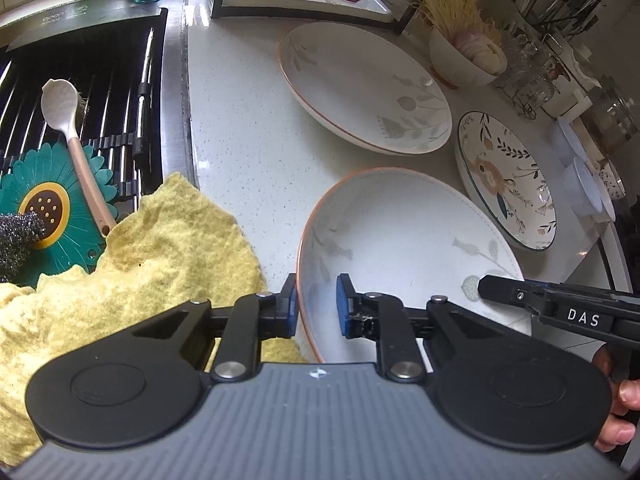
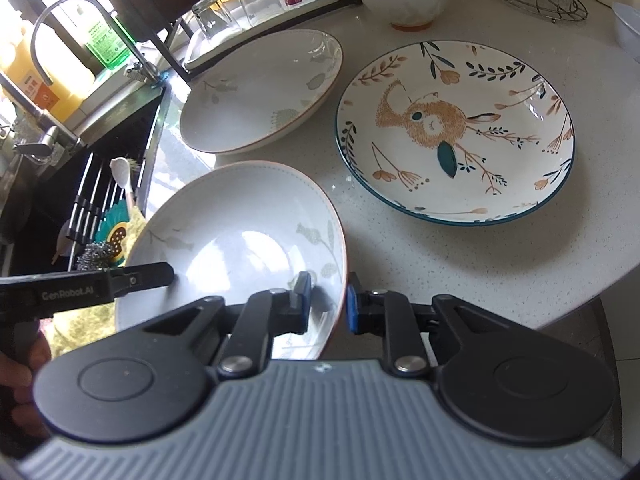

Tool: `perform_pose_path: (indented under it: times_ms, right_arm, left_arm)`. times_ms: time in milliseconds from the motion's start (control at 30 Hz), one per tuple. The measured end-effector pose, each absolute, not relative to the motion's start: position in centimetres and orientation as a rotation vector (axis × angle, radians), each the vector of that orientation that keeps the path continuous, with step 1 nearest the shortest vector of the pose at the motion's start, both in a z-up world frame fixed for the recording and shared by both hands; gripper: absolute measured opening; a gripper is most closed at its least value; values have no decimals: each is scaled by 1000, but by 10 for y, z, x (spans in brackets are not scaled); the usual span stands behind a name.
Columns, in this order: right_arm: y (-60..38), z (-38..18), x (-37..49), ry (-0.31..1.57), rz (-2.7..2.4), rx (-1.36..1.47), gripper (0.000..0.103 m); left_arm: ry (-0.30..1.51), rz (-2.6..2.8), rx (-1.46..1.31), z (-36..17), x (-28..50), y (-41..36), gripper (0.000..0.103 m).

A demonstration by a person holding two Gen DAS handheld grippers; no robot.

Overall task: Organize plates and bowls
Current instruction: 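Close both tools on the white plate rim and lift it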

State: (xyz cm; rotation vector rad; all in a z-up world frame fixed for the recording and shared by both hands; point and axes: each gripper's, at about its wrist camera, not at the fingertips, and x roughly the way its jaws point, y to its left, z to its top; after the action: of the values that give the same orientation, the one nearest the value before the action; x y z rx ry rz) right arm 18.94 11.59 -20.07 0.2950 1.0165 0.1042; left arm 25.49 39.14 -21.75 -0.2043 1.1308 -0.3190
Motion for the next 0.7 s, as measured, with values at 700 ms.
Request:
perform_pose_path:
  times_ms: [700]
  right_arm:
    - [90, -126, 200, 854, 140, 258, 21]
  left_arm:
    - [1013, -394, -312, -135, 279, 385, 16]
